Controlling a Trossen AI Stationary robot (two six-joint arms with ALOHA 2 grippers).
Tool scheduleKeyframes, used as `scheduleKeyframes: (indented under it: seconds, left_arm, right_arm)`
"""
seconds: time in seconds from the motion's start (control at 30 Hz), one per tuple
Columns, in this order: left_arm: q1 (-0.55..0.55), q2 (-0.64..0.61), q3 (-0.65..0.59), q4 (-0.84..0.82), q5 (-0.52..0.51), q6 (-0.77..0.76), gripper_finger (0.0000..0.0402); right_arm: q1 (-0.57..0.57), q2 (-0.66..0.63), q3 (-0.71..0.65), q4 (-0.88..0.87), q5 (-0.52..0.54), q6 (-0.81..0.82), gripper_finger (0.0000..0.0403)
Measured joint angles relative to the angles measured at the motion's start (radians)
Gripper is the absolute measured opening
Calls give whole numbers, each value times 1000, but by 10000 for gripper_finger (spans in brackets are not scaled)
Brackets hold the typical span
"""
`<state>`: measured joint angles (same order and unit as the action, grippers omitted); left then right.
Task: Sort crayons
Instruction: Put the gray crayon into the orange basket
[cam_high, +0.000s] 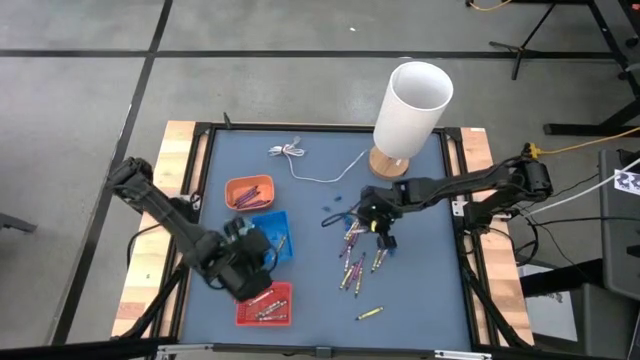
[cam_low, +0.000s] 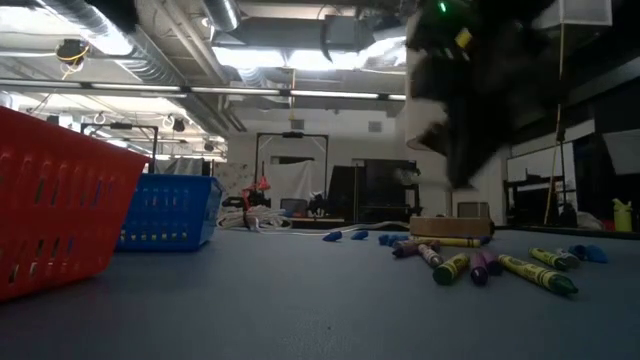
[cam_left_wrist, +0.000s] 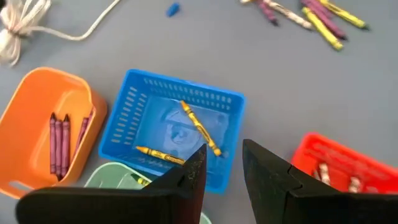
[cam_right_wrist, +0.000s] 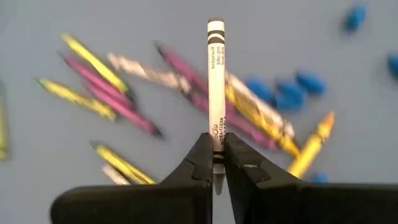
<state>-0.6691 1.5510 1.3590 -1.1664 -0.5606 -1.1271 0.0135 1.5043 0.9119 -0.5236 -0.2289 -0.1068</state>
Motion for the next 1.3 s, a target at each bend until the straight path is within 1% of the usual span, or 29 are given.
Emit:
scheduleKeyframes:
  seconds: [0.1,0.17,0.23,0.33,0.4,0.5,0.6,0.7,0.8,0.9,1.1,1.2,1.3]
  left_arm:
    - [-66,0,0,-1,-42,0,88]
    - [-98,0,0,-2,-55,0,88]
    - [-126,0,0,-3,-59,13,88]
    - [-160,0,0,-9,-61,39,88]
    - [-174,0,0,-16,-60,41,88]
    - [-184,0,0,-20,-60,46,88]
    - [-191,0,0,-21,-61,65,88]
    - [-190,0,0,-20,-61,65,88]
    - [-189,0,0,-19,-61,64,88]
    - [-190,0,0,-15,-60,64,88]
    - [-189,0,0,-11,-57,64,88]
    - [-189,0,0,-10,-55,64,88]
    - [-189,0,0,-5,-51,63,88]
  right_arm:
    - [4,1,65,26,-51,57,18]
    - [20,2,100,85,-54,107,18]
    - [45,2,122,160,-50,136,18]
    - [97,2,131,335,-46,187,18]
    - [137,4,131,450,-4,231,18]
    - [201,27,132,607,110,261,18]
    - [260,78,132,763,210,262,19]
    - [307,148,132,930,254,262,19]
    - [346,233,156,1049,272,263,19]
    - [377,321,213,1088,273,263,19]
    - [422,504,371,1094,272,260,19]
    - [428,580,443,1083,264,260,19]
    - [427,626,494,1032,262,259,19]
